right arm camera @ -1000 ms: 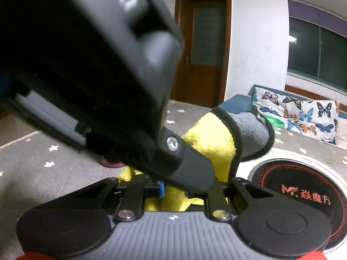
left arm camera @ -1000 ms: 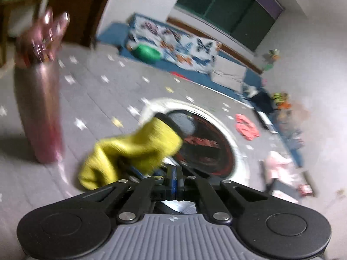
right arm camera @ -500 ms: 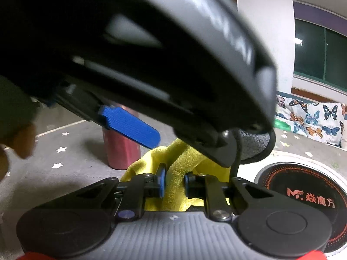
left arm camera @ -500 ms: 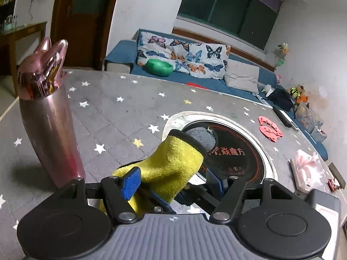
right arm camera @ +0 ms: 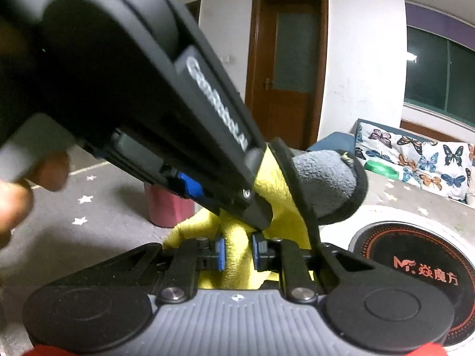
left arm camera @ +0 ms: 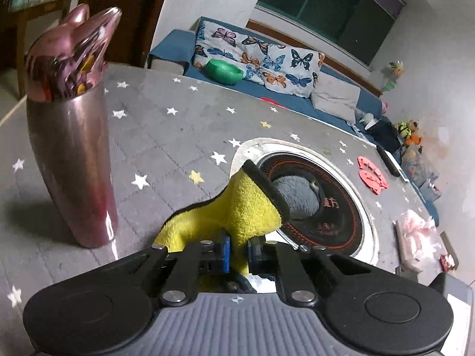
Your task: Clean container
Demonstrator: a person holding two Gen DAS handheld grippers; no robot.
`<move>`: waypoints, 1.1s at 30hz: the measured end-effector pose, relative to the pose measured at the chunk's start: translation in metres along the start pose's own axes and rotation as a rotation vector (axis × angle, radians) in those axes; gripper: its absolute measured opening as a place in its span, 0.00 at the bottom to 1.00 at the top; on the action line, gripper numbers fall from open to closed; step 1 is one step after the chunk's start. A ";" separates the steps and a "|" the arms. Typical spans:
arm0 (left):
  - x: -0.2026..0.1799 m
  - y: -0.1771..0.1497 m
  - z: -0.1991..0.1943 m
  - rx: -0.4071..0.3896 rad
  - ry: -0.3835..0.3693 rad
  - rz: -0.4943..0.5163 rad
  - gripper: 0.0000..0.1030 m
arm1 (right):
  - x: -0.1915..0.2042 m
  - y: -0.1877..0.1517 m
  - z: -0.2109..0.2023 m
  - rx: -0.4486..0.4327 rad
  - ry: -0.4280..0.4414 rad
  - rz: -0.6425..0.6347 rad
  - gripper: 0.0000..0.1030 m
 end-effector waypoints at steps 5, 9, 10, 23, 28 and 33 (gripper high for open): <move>-0.004 -0.001 -0.008 0.003 -0.018 -0.026 0.10 | 0.003 0.000 -0.005 -0.008 -0.022 -0.041 0.16; -0.013 -0.002 -0.012 0.010 -0.046 -0.033 0.10 | 0.011 0.005 -0.001 -0.024 -0.063 -0.076 0.16; -0.015 -0.003 -0.012 0.013 -0.055 -0.034 0.09 | 0.010 0.006 0.001 -0.024 -0.074 -0.075 0.16; -0.001 0.003 -0.022 -0.023 -0.074 -0.038 0.23 | -0.014 0.007 0.012 -0.012 -0.006 0.055 0.15; 0.007 0.000 -0.037 -0.079 -0.042 0.011 0.52 | -0.020 0.011 0.008 -0.005 0.057 0.122 0.15; 0.020 -0.008 -0.053 -0.131 -0.019 0.048 0.90 | -0.040 0.012 0.002 0.029 0.133 0.246 0.15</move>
Point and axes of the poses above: each gripper's, at about its wrist camera, not at the fingertips, and z roughly the way its jaws point, x to its left, y to its top, the point moved 6 cm from there along z, roughly the way its jaws point, and after that the axes turned 6 degrees about -y, right-handed, at the moved point
